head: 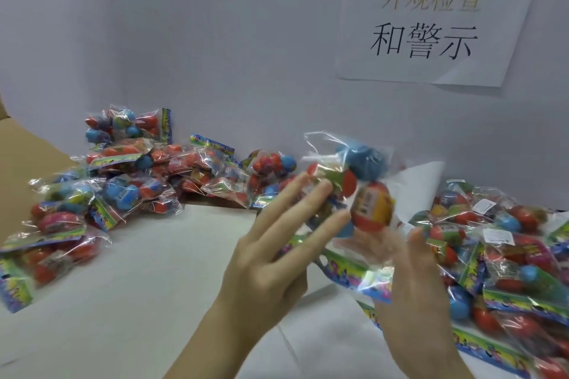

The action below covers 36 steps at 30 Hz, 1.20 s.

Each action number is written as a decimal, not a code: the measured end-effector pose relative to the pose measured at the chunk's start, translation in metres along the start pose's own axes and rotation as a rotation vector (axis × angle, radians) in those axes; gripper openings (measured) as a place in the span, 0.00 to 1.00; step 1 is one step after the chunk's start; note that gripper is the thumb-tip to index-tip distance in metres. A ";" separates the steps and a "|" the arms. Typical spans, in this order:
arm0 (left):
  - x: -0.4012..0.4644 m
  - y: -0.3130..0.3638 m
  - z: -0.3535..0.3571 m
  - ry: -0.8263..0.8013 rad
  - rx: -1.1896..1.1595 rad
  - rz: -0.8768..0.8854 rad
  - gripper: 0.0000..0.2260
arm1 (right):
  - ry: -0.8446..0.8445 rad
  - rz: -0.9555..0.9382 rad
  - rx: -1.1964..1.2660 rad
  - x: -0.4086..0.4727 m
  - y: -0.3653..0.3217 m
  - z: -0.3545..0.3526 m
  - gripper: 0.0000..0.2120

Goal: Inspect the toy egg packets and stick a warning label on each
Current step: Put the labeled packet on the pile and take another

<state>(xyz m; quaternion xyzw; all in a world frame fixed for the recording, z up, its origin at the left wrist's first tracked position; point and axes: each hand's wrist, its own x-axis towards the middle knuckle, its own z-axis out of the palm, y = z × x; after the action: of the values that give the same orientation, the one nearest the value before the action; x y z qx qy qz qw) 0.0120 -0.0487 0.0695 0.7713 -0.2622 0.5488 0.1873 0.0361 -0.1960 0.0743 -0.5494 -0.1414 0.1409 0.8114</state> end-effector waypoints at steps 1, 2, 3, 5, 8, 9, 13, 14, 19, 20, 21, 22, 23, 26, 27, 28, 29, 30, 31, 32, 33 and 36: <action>-0.005 0.005 0.001 -0.025 -0.037 -0.005 0.17 | -0.051 -0.051 0.011 -0.003 -0.003 -0.001 0.48; -0.011 0.009 0.002 -0.048 -0.061 -0.013 0.17 | -0.085 -0.095 0.002 -0.005 -0.005 -0.003 0.41; -0.017 0.012 0.004 -0.068 -0.073 -0.025 0.18 | -0.088 -0.125 -0.022 -0.009 -0.004 -0.006 0.33; -0.027 0.016 0.005 -0.079 -0.073 -0.072 0.20 | -0.026 -0.116 -0.060 -0.007 -0.001 -0.012 0.18; -0.036 0.021 0.001 0.026 -0.102 -0.228 0.19 | 0.056 -0.150 -0.195 -0.001 0.005 -0.018 0.09; -0.038 0.022 0.000 0.070 -0.124 -0.292 0.16 | 0.069 -0.212 -0.235 0.001 0.007 -0.019 0.10; -0.036 0.023 -0.005 0.009 -0.543 -0.852 0.21 | 0.085 -0.558 -0.502 -0.001 0.011 -0.018 0.28; -0.031 0.023 -0.006 -0.091 -0.681 -1.055 0.30 | 0.098 -0.643 -0.597 -0.001 0.012 -0.017 0.30; -0.024 0.017 -0.008 -0.308 -0.991 -1.367 0.20 | 0.093 -0.847 -1.059 -0.008 0.025 -0.007 0.38; -0.024 0.016 -0.009 -0.270 -1.016 -1.357 0.17 | 0.103 -0.770 -1.038 -0.008 0.027 -0.006 0.42; -0.025 0.014 -0.010 -0.223 -1.037 -1.355 0.16 | 0.125 -0.678 -0.966 -0.008 0.026 -0.006 0.42; -0.025 0.012 -0.012 -0.178 -1.036 -1.351 0.15 | 0.157 -0.567 -0.839 -0.007 0.025 -0.006 0.38; -0.025 0.011 -0.012 -0.142 -1.025 -1.350 0.15 | 0.183 -0.453 -0.657 -0.005 0.022 -0.006 0.30; -0.022 0.011 -0.012 -0.093 -0.975 -1.350 0.21 | 0.059 -0.053 -0.282 0.000 0.012 -0.006 0.23; -0.022 0.012 -0.012 -0.087 -0.967 -1.341 0.23 | -0.041 0.033 -0.328 0.000 0.011 -0.007 0.32; -0.023 0.013 -0.012 -0.090 -0.961 -1.324 0.25 | -0.107 0.056 -0.415 -0.002 0.013 -0.006 0.35; -0.023 0.014 -0.011 -0.102 -0.954 -1.306 0.26 | -0.143 0.049 -0.488 -0.004 0.015 -0.001 0.34; -0.023 0.014 -0.011 -0.121 -0.940 -1.299 0.26 | -0.169 0.036 -0.526 -0.008 0.016 0.002 0.29; -0.024 0.014 -0.010 -0.138 -0.918 -1.301 0.27 | -0.153 0.022 -0.512 -0.010 0.017 0.004 0.24; -0.024 0.013 -0.010 -0.149 -0.898 -1.307 0.27 | -0.121 0.007 -0.476 -0.010 0.017 0.004 0.18; -0.025 0.012 -0.010 -0.152 -0.891 -1.309 0.25 | -0.098 -0.001 -0.457 -0.009 0.018 0.004 0.12; -0.024 0.014 -0.010 -0.152 -0.923 -1.317 0.16 | -0.085 0.007 -0.482 -0.005 0.018 0.003 0.12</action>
<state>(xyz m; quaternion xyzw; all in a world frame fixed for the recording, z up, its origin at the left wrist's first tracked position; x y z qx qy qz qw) -0.0097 -0.0493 0.0505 0.6476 0.0338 0.1084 0.7535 0.0288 -0.1891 0.0579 -0.7210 -0.2032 0.1290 0.6498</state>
